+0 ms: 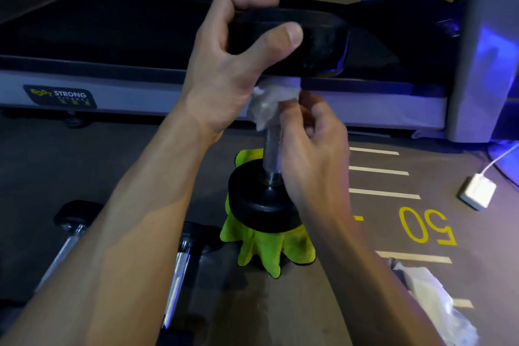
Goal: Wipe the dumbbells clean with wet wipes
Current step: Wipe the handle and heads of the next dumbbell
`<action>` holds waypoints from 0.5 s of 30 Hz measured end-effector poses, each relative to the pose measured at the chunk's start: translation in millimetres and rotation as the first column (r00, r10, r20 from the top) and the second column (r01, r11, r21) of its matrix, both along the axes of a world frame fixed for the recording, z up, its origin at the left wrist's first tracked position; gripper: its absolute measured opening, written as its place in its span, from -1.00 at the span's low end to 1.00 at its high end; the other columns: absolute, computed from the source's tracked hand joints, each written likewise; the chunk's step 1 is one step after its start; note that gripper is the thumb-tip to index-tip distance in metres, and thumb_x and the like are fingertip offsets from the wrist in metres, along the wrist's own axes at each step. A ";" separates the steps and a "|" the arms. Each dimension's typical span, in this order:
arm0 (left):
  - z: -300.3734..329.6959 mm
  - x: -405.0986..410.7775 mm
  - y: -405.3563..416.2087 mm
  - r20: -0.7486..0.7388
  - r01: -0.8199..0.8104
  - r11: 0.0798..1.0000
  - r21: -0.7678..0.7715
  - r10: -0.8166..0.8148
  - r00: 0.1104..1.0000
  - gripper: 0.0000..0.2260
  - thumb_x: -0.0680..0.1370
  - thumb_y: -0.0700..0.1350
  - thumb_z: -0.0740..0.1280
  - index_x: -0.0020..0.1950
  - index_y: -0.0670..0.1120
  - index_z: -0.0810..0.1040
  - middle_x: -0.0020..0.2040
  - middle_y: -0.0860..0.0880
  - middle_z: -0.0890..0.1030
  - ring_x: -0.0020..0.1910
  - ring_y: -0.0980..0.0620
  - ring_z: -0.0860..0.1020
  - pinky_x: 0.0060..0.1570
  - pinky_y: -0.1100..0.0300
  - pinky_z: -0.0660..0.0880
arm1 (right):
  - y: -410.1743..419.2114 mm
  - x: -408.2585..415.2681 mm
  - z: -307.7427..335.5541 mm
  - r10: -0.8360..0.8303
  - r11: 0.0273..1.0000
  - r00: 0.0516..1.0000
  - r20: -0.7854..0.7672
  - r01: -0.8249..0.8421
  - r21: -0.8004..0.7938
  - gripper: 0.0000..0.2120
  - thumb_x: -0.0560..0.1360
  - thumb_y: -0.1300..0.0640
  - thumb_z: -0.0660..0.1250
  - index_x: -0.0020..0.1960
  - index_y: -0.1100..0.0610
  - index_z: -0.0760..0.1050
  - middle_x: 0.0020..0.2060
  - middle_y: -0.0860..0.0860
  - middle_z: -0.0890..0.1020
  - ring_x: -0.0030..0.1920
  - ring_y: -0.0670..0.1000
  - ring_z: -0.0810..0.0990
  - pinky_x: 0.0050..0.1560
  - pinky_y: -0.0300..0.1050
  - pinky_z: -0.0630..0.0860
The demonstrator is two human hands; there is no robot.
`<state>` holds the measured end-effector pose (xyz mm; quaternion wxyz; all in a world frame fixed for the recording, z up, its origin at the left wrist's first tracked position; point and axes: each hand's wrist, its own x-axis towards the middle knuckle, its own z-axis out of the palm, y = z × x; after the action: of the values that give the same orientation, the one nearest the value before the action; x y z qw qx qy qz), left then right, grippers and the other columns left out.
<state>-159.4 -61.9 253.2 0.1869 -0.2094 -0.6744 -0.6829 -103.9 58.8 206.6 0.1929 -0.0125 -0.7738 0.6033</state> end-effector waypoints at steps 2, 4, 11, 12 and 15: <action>-0.6 -0.9 0.3 -0.005 0.006 1.000 -0.006 -0.006 1.000 -0.65 0.46 0.08 0.48 0.17 0.04 0.52 0.12 0.00 0.57 0.14 -0.01 0.60 0.12 0.01 0.59 | -4.5 -2.3 5.2 0.055 0.997 0.998 -0.013 -0.056 -0.055 -0.80 0.68 0.06 0.20 0.00 0.10 0.56 -0.28 -0.05 0.63 -0.28 -0.11 0.57 -0.24 -0.25 0.47; -0.1 -0.3 1.2 -0.001 0.022 1.000 -0.006 -0.022 1.000 -0.63 0.45 0.08 0.48 0.18 0.01 0.51 0.11 0.01 0.57 0.13 0.01 0.61 0.10 0.03 0.60 | -10.4 -12.4 11.0 0.067 0.993 0.997 -0.029 -0.070 -0.099 -0.82 0.66 0.10 0.20 0.05 0.16 0.54 -0.29 -0.10 0.61 -0.29 -0.16 0.54 -0.21 -0.20 0.47; -1.1 -1.9 -0.3 0.009 0.040 0.999 0.024 -0.040 0.999 -0.64 0.44 0.06 0.47 0.17 -0.01 0.52 0.16 -0.08 0.58 0.11 0.04 0.60 0.09 0.10 0.57 | 5.3 -43.5 10.2 0.481 0.680 0.877 -0.018 -0.386 -0.624 -0.83 0.39 0.13 0.20 -0.20 0.22 0.51 -0.36 0.07 0.53 -0.28 0.06 0.50 -0.12 0.11 0.43; -1.4 -2.3 -0.4 0.010 0.047 0.999 0.026 -0.047 0.999 -0.64 0.44 0.06 0.47 0.16 -0.01 0.51 0.17 -0.08 0.57 0.12 0.03 0.60 0.10 0.08 0.57 | 7.3 -44.5 8.7 0.502 0.664 0.864 -0.032 -0.408 -0.626 -0.85 0.41 0.15 0.22 -0.18 0.21 0.51 -0.36 0.08 0.52 -0.28 0.06 0.49 -0.10 0.12 0.42; -2.0 -2.4 0.2 -0.003 0.058 0.998 0.031 -0.058 0.998 -0.64 0.44 0.07 0.47 0.17 0.00 0.51 0.20 -0.09 0.56 0.15 0.02 0.59 0.14 0.01 0.59 | -1.3 -40.9 -0.3 0.352 0.858 0.931 -0.096 -0.362 -0.364 -0.86 0.54 0.14 0.29 -0.06 0.23 0.50 -0.40 0.05 0.49 -0.34 0.04 0.43 -0.23 -0.03 0.44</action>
<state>-161.7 -61.8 251.1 0.1710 -0.2266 -0.6574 -0.6981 -144.8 57.5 206.4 0.0820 0.1022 -0.6303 0.7652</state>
